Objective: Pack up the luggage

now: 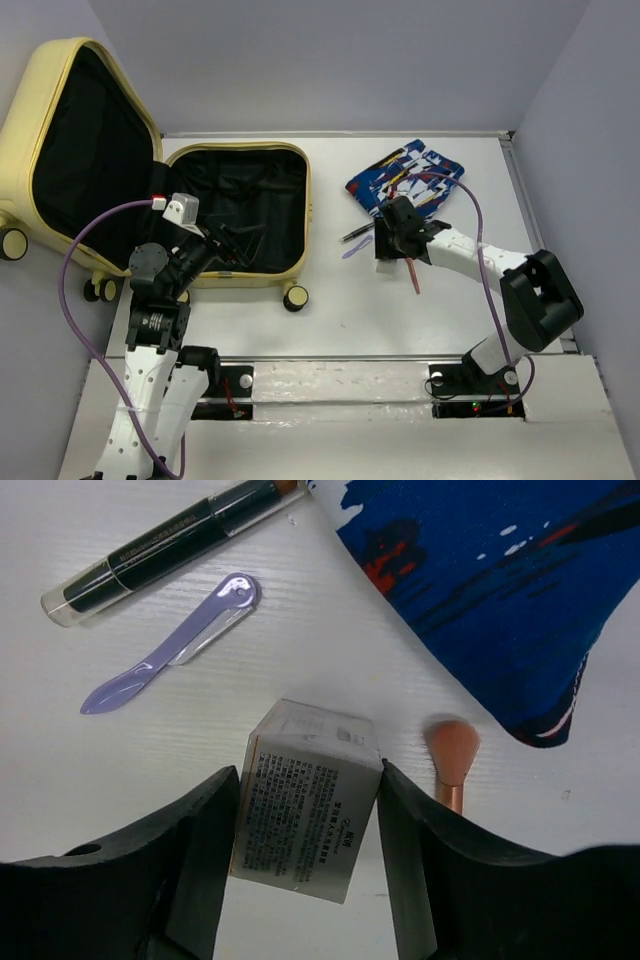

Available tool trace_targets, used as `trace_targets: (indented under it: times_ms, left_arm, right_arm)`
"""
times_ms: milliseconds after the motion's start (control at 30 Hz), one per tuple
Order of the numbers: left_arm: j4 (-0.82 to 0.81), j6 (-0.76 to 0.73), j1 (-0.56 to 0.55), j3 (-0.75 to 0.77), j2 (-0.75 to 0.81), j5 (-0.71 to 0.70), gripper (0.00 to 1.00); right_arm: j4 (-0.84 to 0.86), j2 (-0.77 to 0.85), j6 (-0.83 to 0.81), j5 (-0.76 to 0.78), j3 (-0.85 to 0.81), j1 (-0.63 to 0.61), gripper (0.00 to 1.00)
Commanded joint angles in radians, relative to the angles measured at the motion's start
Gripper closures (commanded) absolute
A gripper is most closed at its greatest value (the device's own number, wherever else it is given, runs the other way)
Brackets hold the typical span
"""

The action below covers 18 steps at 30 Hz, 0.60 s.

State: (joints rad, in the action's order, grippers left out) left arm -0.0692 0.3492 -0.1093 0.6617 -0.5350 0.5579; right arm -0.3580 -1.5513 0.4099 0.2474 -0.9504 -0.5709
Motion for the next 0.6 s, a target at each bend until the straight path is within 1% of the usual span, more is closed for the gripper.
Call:
trace_targets:
  times_ms: [0, 33, 100, 200, 233, 300, 400, 433, 467, 500, 533, 567]
  left_arm:
    - [-0.041, 0.004, 0.008, 0.012, 0.007, 0.037, 0.01]
    - [-0.043, 0.004, 0.008, 0.013, 0.007, 0.036, 0.01]
    - [-0.043, 0.002, 0.008, 0.012, 0.009, 0.036, 0.01]
    - [-0.043, 0.002, 0.008, 0.012, 0.010, 0.037, 0.01]
    - [-0.043, 0.005, 0.008, 0.010, 0.010, 0.037, 0.01]
    - [-0.046, 0.007, 0.008, 0.010, 0.010, 0.037, 0.01]
    - [-0.049, 0.010, 0.010, 0.010, 0.009, 0.037, 0.01]
    - [-0.050, 0.010, 0.013, 0.009, 0.009, 0.037, 0.01]
    - [-0.052, 0.011, 0.016, 0.009, 0.009, 0.039, 0.01]
    - [-0.052, 0.011, 0.017, 0.009, 0.007, 0.037, 0.01]
    - [-0.052, 0.011, 0.020, 0.007, 0.009, 0.039, 0.01]
    - [-0.052, 0.011, 0.023, 0.006, 0.006, 0.039, 0.01]
  right_arm:
    - [0.042, 0.019, 0.000, 0.056, -0.030, -0.007, 0.46]
    - [0.042, 0.023, -0.005, 0.053, -0.031, -0.007, 0.52]
    - [0.033, 0.048, -0.013, 0.046, -0.033, -0.007, 0.68]
    - [0.001, 0.101, -0.016, 0.027, -0.044, -0.017, 0.73]
    - [-0.004, 0.159, -0.017, 0.003, -0.048, -0.017, 0.74]
    - [-0.004, 0.215, -0.022, -0.043, -0.085, -0.026, 0.73]
    - [0.049, 0.267, -0.029, -0.187, -0.152, -0.040, 0.74]
    - [0.113, 0.266, -0.029, -0.286, -0.197, -0.053, 0.73]
    - [0.144, 0.255, -0.025, -0.325, -0.224, -0.070, 0.73]
    - [0.165, 0.209, -0.008, -0.356, -0.261, -0.082, 0.73]
    - [0.186, 0.174, -0.003, -0.409, -0.356, -0.114, 0.73]
    - [0.194, 0.136, 0.000, -0.430, -0.413, -0.133, 0.73]
